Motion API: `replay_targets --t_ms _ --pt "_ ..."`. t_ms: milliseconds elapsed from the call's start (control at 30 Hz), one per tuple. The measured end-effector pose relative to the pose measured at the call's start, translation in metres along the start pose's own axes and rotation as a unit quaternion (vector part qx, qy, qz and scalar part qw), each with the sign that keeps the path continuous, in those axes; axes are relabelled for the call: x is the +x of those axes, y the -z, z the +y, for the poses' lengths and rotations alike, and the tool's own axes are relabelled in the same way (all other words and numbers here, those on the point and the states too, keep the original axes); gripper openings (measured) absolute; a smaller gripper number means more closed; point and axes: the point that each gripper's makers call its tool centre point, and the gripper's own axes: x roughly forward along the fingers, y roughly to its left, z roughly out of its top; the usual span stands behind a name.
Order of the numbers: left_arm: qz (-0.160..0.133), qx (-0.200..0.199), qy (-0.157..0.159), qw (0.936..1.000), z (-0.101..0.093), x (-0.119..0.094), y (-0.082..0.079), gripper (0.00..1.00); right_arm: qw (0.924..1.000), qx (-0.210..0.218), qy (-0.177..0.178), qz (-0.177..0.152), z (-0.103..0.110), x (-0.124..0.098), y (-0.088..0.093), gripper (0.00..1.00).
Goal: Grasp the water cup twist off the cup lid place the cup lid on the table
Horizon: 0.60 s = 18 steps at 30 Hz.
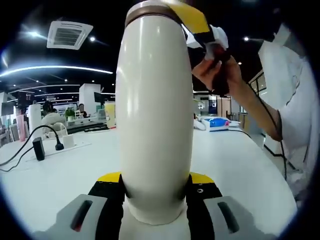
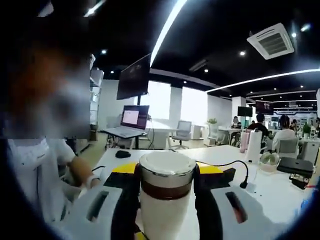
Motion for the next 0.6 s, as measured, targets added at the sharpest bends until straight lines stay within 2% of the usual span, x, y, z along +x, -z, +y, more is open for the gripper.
replay_targets --t_ms 133,267,467,600 --pt "0.001 -0.001 0.001 1.0 0.0 0.0003 0.0002 0.5 0.9997 -0.004 -0.024 0.004 0.0011 -0.0005 0.0016 0.45" --pt "0.001 -0.002 0.001 1.0 0.0001 0.0003 0.0003 0.5 0.9994 -0.011 -0.03 0.013 0.0032 0.0009 0.0033 0.45" --pt "0.001 -0.003 0.001 1.0 0.0004 0.0006 0.0005 0.5 0.9994 -0.001 -0.018 0.028 0.0017 0.0002 0.0065 0.46" --pt "0.001 -0.001 0.002 1.0 0.0004 0.0007 0.0007 0.5 0.9995 0.024 0.007 0.018 0.0022 -0.0042 -0.0026 0.57"
